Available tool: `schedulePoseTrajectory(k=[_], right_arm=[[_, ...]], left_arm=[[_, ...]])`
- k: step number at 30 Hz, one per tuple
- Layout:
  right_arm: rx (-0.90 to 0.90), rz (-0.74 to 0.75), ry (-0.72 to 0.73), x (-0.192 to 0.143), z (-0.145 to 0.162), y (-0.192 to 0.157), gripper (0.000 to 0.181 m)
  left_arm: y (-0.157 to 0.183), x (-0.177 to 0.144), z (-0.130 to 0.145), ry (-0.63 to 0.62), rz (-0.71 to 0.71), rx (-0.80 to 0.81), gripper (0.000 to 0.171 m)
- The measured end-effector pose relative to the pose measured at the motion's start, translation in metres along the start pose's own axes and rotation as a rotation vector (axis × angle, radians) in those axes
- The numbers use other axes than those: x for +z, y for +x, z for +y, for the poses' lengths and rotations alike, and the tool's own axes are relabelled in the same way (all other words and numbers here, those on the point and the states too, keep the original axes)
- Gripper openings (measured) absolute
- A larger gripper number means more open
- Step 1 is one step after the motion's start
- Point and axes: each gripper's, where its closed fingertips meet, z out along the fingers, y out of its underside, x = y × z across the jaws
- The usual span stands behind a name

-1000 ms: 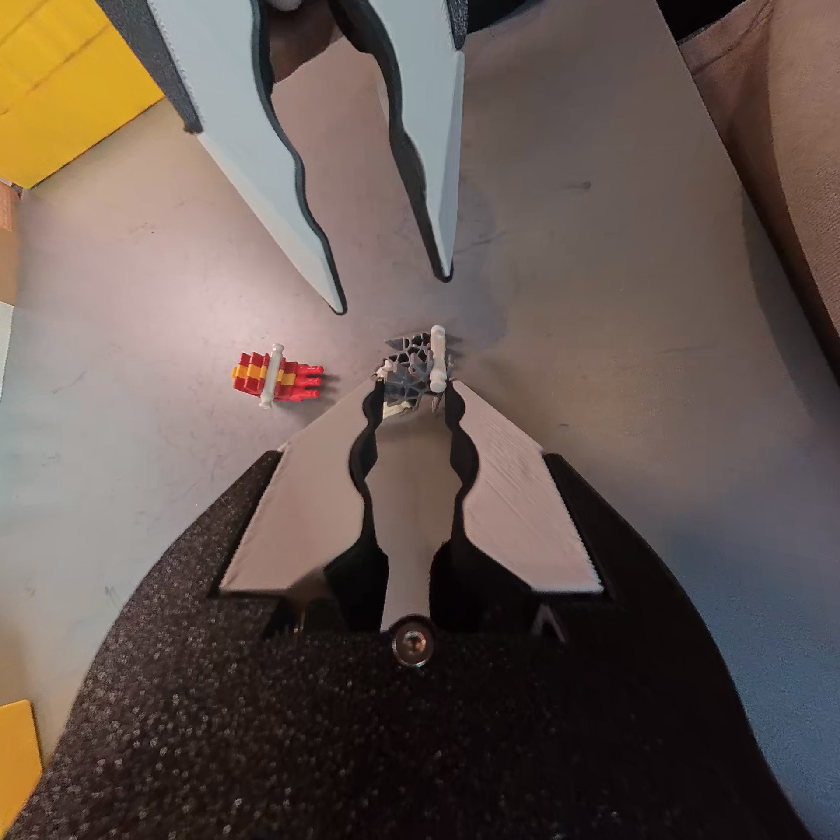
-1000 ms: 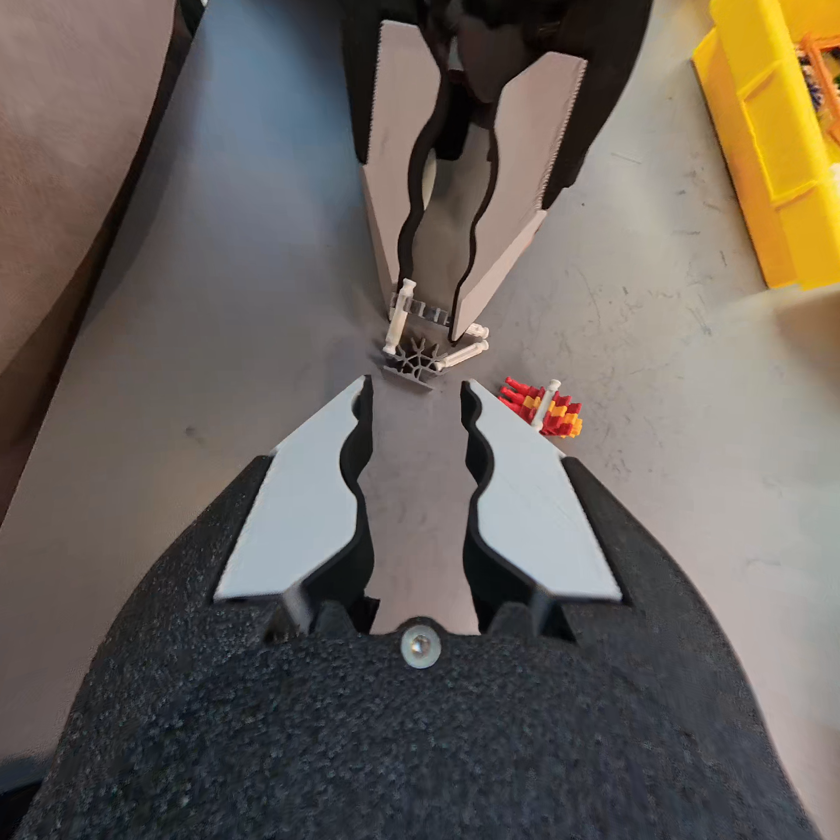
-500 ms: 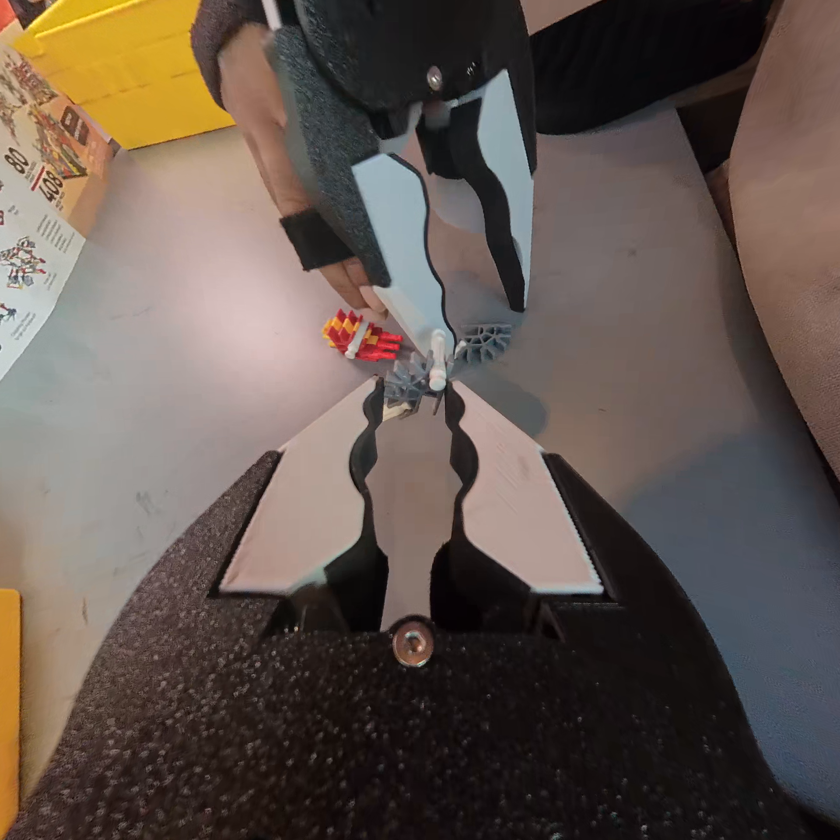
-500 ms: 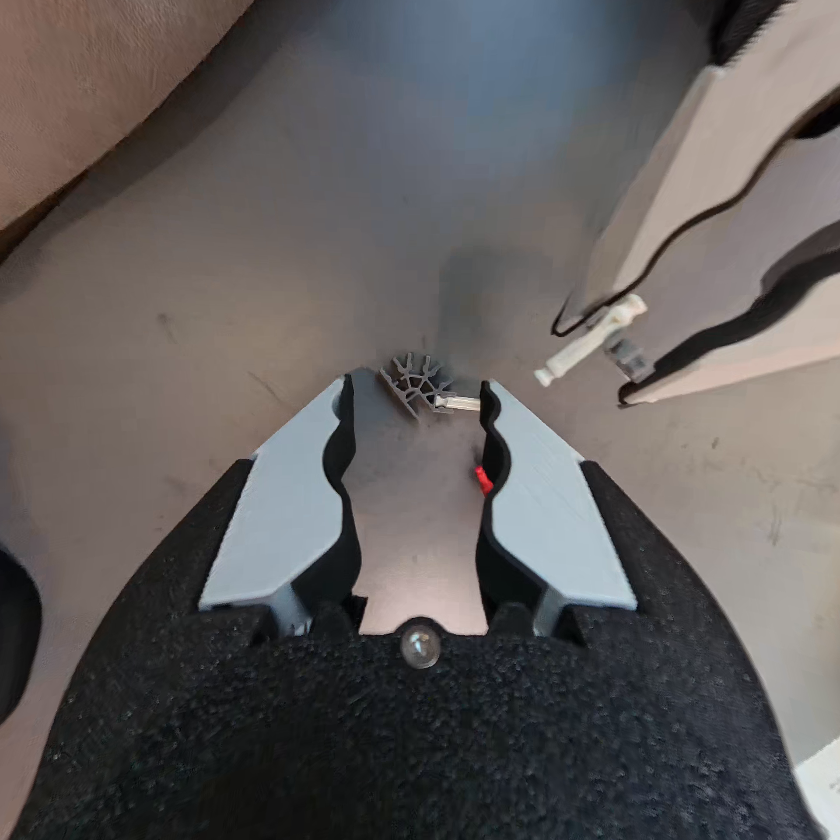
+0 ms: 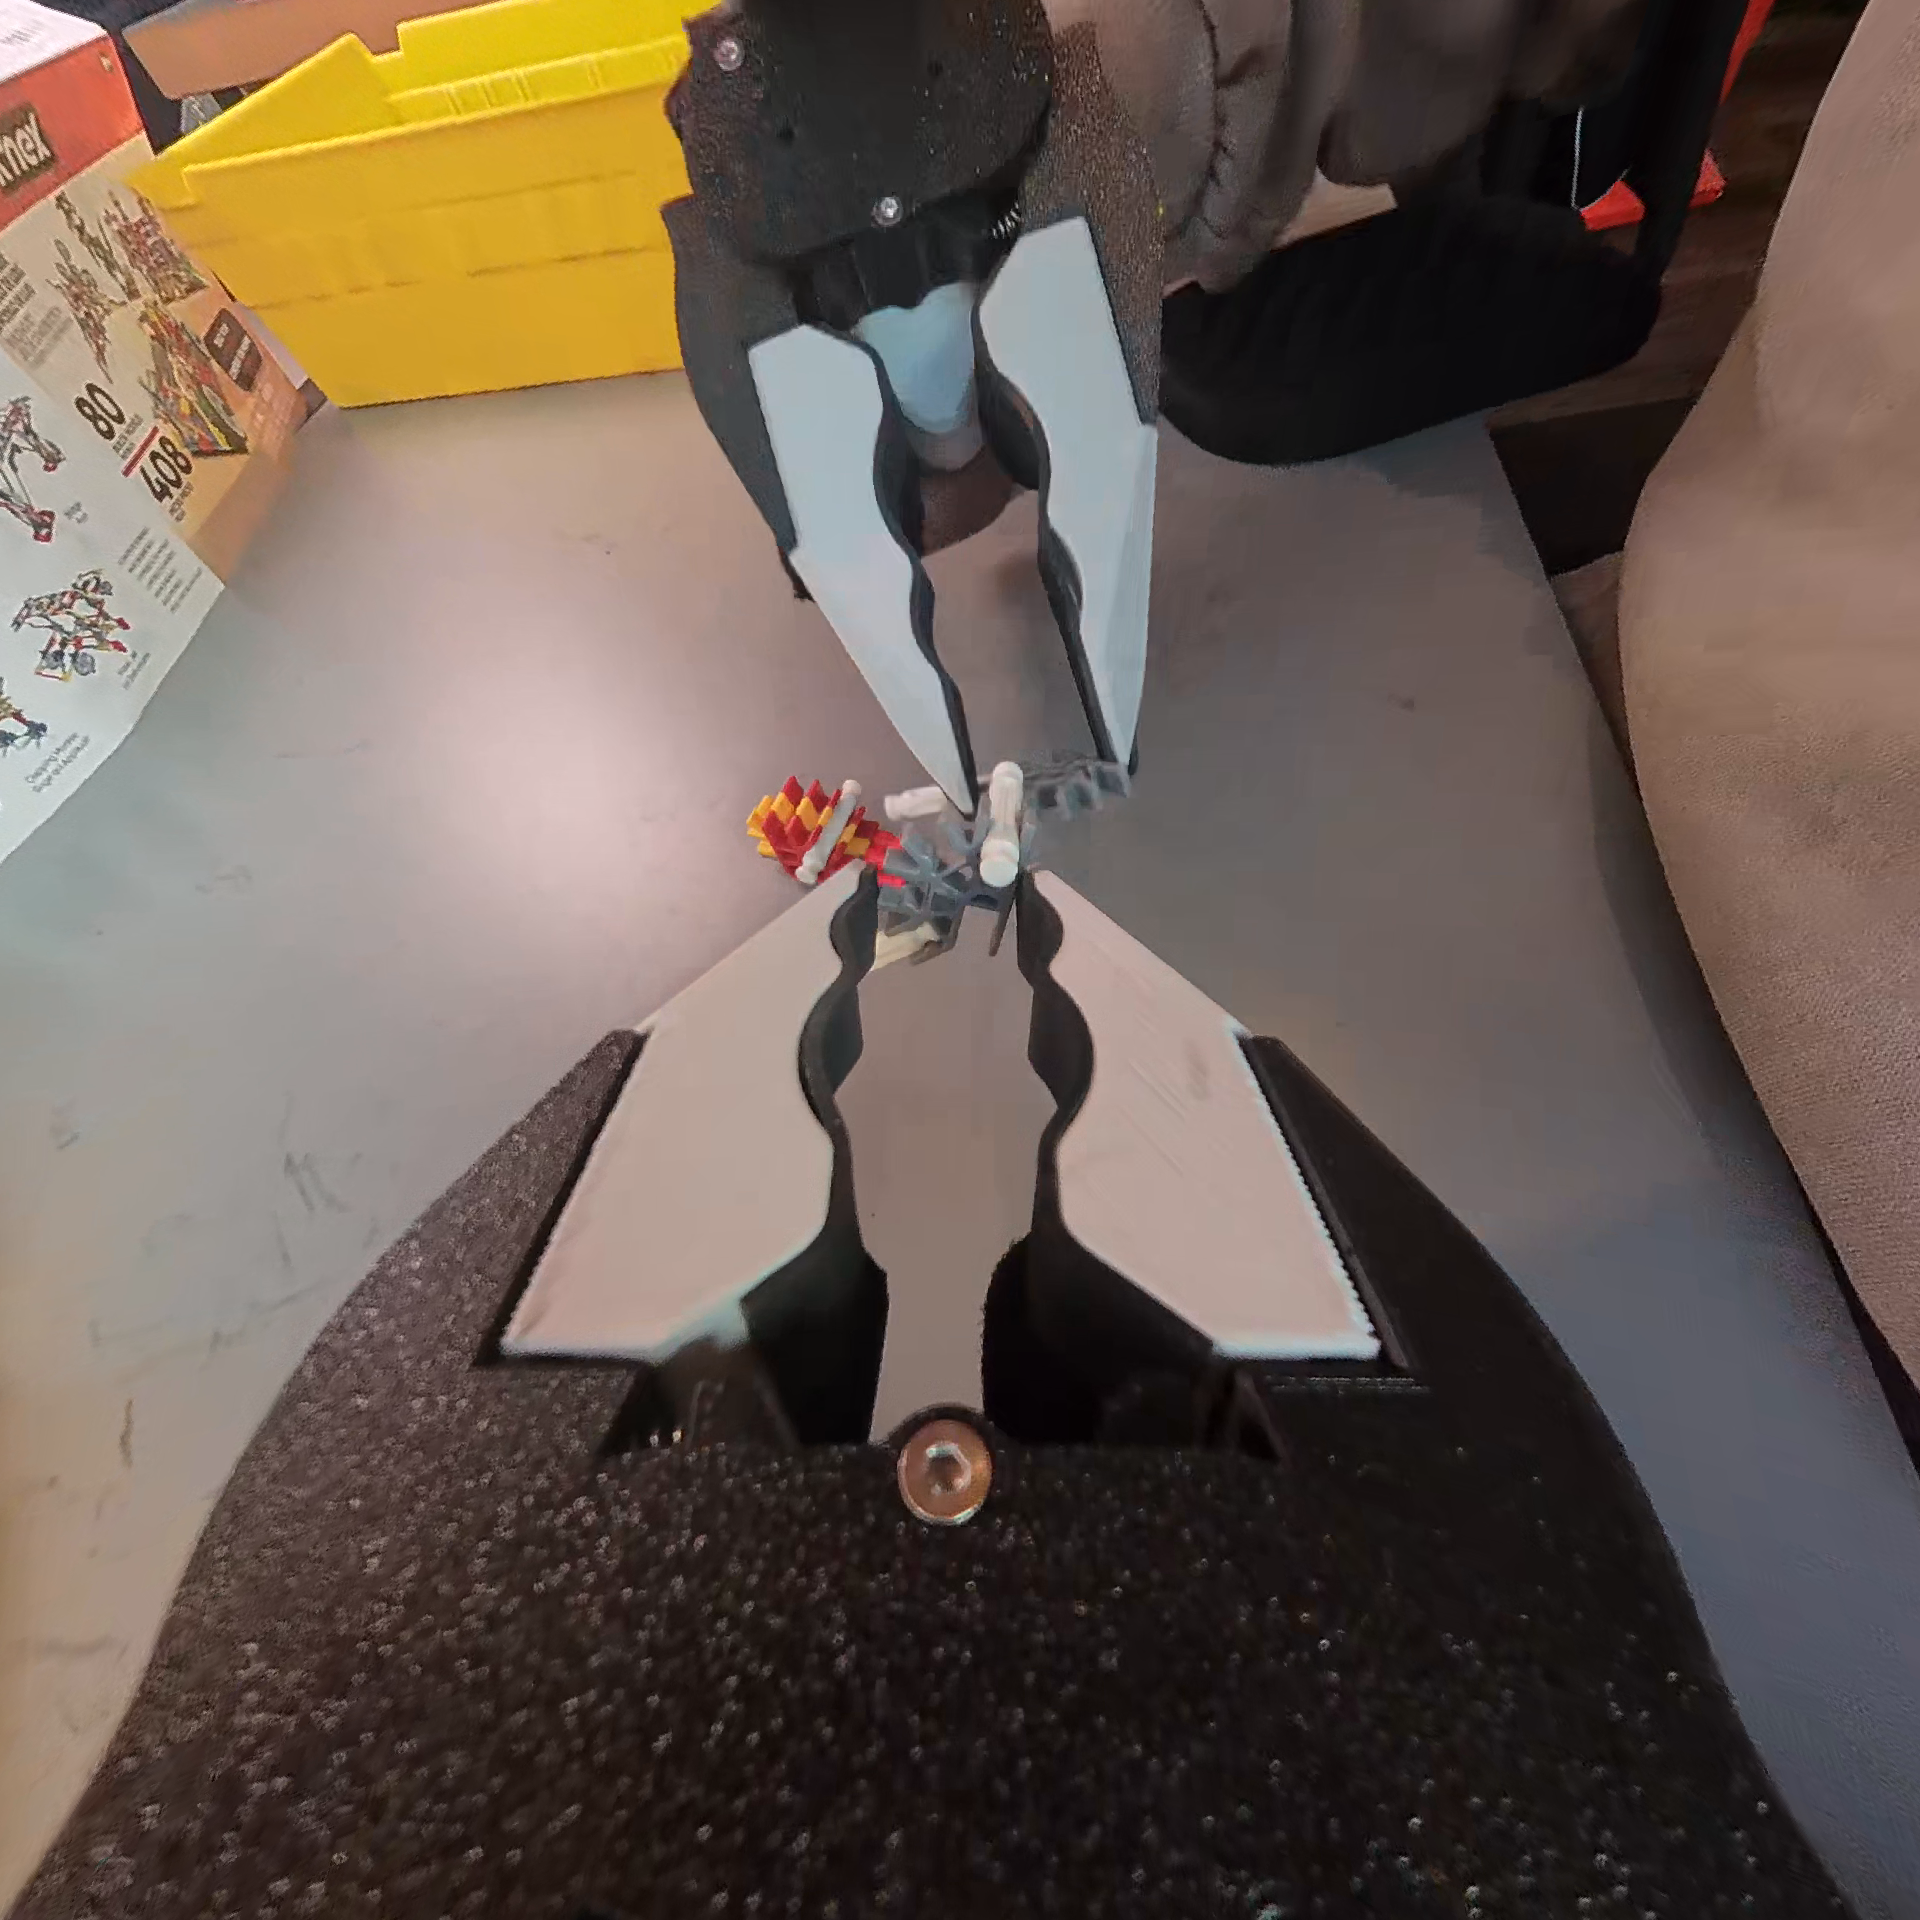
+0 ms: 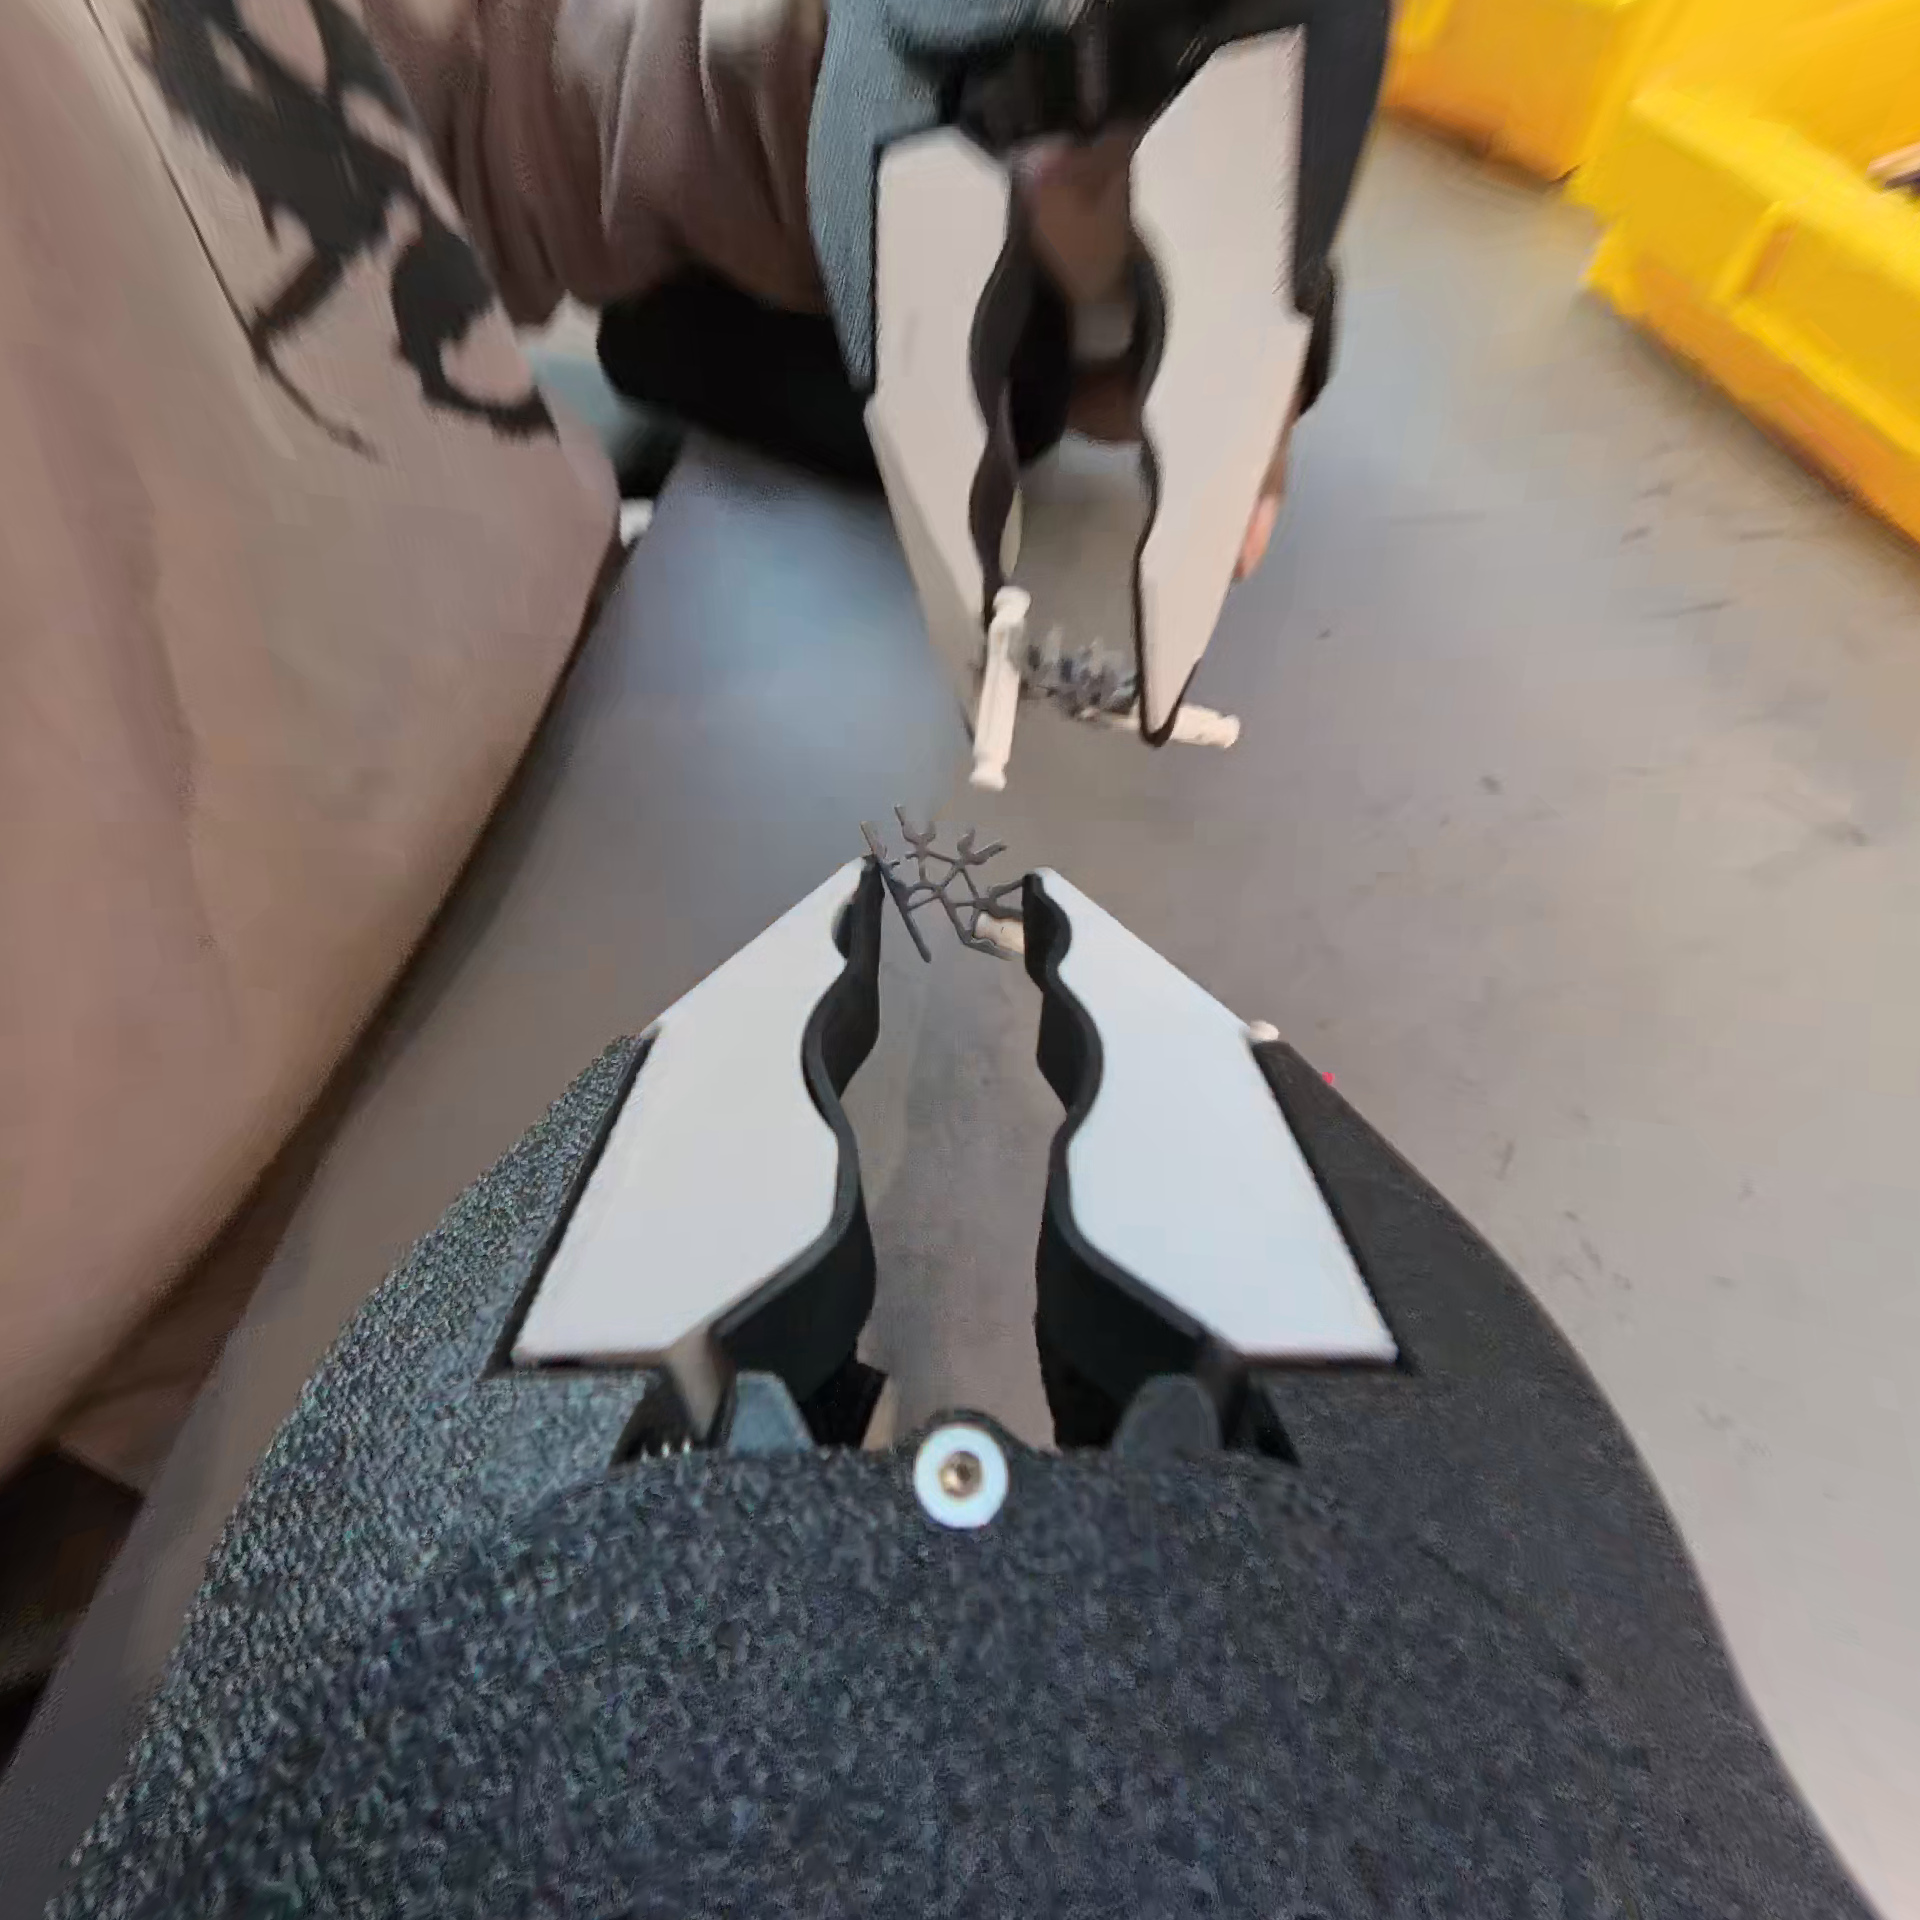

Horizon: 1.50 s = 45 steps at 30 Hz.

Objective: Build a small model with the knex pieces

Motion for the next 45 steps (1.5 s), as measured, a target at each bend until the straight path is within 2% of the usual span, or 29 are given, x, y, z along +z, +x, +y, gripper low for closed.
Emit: schedulePoseTrajectory(k=[2, 4, 6, 8, 17, 25, 28, 36, 43, 45], right_arm=[[0.100, 0.108, 0.211, -0.018, -0.023, 0.008, 0.024], [0.150, 0.182, 0.364, -0.032, -0.037, 0.010, 0.024], [0.184, 0.241, 0.485, -0.043, -0.049, 0.013, 0.024], [0.196, 0.245, 0.541, -0.047, -0.054, 0.010, 0.024], [0.248, 0.208, 0.462, -0.038, -0.039, 0.010, 0.024], [0.278, 0.180, 0.501, -0.039, -0.042, 0.007, 0.024], [0.305, 0.174, 0.536, -0.042, -0.044, 0.009, 0.024], [0.311, 0.177, 0.513, -0.037, -0.044, 0.008, 0.024], [0.320, 0.199, 0.474, -0.032, -0.039, 0.009, 0.024], [0.352, 0.162, 0.542, -0.037, -0.048, 0.007, 0.023]], left_arm=[[-0.001, 0.000, -0.013, 0.066, -0.003, -0.025, 0.026], [-0.003, -0.002, -0.031, 0.156, 0.005, -0.073, 0.025], [-0.004, -0.002, -0.045, 0.222, 0.015, -0.109, 0.025], [-0.003, -0.001, -0.053, 0.254, 0.025, -0.129, 0.025], [0.000, 0.007, -0.037, 0.173, 0.040, -0.116, 0.024], [-0.001, 0.005, -0.046, 0.223, 0.019, -0.062, 0.024], [0.001, 0.007, -0.045, 0.205, 0.011, -0.030, 0.024], [0.002, 0.008, -0.041, 0.160, -0.001, 0.003, 0.024], [0.003, 0.013, -0.032, 0.096, -0.005, 0.020, 0.023], [0.006, 0.023, -0.016, -0.004, -0.017, 0.061, 0.013]])
